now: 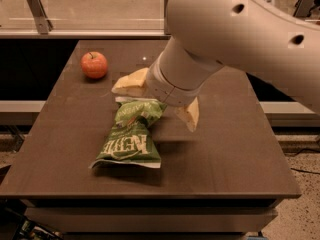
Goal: Pick green jalapeno chip bag
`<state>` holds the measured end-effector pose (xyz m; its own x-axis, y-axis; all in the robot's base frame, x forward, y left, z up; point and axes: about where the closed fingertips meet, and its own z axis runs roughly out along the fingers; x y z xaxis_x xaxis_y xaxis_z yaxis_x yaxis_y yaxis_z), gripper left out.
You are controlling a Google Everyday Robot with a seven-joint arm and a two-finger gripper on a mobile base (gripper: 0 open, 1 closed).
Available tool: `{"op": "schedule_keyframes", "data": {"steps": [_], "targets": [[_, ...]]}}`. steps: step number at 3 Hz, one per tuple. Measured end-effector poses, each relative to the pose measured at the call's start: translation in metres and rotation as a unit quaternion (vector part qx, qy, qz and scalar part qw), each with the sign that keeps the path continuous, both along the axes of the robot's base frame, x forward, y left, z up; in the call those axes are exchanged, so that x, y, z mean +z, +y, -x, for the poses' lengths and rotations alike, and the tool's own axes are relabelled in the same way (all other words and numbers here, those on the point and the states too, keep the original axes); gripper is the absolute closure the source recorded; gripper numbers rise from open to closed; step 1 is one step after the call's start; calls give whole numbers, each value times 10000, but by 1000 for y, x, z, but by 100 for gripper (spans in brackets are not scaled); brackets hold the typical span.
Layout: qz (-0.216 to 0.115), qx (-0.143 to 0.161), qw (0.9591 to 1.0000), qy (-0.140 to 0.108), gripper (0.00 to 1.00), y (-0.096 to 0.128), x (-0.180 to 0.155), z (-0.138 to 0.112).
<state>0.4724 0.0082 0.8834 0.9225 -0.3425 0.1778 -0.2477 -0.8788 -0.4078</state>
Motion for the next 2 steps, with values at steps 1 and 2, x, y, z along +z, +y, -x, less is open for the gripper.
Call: {"op": "schedule_keyframes", "data": {"steps": [1, 2], "targets": [[0, 0, 10000, 1, 0, 0, 0, 0], [29, 64, 9999, 114, 0, 5, -5, 1]]}}
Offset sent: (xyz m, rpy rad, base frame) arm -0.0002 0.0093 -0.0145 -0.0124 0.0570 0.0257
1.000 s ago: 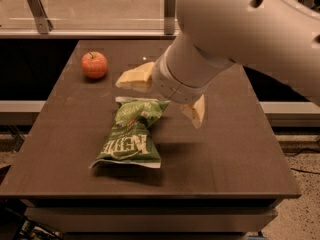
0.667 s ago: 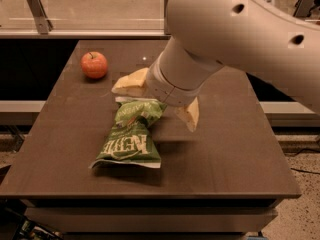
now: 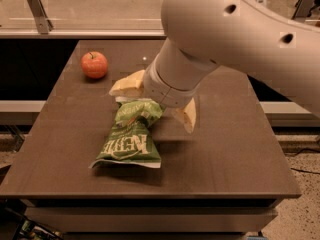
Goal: Pick green jalapeno chip bag
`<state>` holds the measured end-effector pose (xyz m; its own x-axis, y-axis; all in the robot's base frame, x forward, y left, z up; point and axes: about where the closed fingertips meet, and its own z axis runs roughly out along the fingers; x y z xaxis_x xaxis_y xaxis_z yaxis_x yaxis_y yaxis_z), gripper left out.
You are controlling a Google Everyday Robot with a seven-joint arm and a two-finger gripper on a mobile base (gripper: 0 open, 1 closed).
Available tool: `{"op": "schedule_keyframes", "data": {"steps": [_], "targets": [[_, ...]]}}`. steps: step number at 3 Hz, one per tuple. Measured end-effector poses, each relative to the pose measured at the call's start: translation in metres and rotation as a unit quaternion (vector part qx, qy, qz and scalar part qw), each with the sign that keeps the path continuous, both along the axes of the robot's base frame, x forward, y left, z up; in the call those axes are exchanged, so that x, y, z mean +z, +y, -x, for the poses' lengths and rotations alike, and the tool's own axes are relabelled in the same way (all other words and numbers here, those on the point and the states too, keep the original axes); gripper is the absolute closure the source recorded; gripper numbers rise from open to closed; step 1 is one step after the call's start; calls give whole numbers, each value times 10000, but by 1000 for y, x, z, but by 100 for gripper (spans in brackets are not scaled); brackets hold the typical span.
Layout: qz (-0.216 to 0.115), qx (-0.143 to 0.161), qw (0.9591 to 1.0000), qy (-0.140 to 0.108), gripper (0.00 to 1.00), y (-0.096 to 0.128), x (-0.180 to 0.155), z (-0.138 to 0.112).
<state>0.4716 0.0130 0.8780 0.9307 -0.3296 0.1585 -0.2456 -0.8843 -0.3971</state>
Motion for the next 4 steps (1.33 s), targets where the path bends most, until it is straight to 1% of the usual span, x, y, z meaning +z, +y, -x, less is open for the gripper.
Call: {"op": "schedule_keyframes", "data": {"steps": [1, 2, 4], "targets": [[-9, 103, 9998, 152, 0, 9, -11, 1], [-33, 225, 9993, 280, 18, 17, -20, 4], [-25, 235, 9994, 252, 64, 18, -18, 5]]}}
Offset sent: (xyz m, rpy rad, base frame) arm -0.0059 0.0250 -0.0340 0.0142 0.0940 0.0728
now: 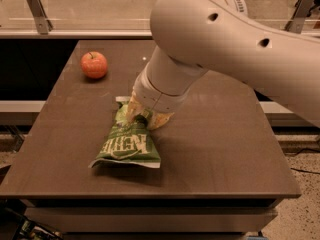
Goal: Pick green jalapeno chip bag
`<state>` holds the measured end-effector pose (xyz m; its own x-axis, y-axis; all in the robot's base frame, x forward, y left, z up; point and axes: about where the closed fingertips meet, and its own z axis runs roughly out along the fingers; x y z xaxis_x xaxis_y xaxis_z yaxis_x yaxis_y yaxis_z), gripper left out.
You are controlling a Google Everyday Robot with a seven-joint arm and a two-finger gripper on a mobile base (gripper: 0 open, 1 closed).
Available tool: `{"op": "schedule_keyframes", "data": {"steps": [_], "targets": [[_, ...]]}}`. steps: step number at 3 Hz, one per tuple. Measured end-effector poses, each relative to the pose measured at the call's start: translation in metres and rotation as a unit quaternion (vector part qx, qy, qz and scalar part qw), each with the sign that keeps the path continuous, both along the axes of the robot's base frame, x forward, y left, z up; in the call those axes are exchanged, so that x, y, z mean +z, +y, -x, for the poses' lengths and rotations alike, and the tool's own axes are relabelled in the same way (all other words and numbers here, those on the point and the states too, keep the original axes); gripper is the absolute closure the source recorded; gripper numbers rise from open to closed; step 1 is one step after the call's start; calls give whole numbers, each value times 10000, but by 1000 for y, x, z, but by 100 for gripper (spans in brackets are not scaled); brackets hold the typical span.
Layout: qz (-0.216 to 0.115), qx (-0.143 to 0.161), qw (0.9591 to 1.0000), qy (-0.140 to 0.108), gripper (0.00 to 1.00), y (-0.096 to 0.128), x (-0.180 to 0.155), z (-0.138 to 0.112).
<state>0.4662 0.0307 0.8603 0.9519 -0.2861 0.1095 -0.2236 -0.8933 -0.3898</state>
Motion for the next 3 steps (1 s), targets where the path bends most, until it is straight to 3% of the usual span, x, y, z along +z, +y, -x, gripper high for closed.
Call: {"op": "schedule_keyframes", "data": {"steps": [1, 2, 3], "targets": [[3, 8, 10000, -12, 88, 1, 1, 1], [7, 19, 10000, -29, 100, 2, 3, 2], [8, 20, 10000, -30, 100, 2, 3, 2]]}}
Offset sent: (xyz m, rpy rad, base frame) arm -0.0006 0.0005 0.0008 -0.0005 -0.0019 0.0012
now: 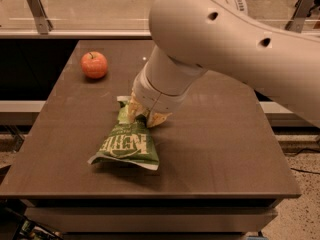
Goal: Pick green jalapeno chip bag
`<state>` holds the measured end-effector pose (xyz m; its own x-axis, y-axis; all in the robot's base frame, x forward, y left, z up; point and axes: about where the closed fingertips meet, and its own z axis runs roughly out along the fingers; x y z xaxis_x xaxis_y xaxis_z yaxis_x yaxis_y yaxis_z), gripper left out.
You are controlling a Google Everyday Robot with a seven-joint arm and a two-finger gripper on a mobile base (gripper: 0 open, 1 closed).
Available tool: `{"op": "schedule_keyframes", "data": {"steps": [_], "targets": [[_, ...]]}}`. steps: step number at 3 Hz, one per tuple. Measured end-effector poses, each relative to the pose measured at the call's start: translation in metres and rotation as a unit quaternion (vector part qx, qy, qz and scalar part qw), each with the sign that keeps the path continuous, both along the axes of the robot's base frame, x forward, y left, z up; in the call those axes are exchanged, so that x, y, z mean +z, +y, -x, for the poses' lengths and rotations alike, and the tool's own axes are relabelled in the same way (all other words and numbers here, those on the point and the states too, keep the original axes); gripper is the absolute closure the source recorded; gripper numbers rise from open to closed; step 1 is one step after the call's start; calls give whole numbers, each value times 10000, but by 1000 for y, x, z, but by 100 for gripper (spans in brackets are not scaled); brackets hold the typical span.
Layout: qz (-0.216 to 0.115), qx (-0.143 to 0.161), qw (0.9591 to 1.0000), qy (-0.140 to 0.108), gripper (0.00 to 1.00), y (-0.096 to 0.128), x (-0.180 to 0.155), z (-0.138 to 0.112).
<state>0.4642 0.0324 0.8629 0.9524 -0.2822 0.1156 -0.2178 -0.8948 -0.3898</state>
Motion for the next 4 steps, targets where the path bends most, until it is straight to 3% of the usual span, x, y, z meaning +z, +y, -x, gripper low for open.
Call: {"op": "schedule_keyframes", "data": {"steps": [2, 4], "targets": [[-659, 237, 9975, -115, 100, -17, 38, -7], [-978, 304, 9942, -325, 100, -33, 86, -10]]}}
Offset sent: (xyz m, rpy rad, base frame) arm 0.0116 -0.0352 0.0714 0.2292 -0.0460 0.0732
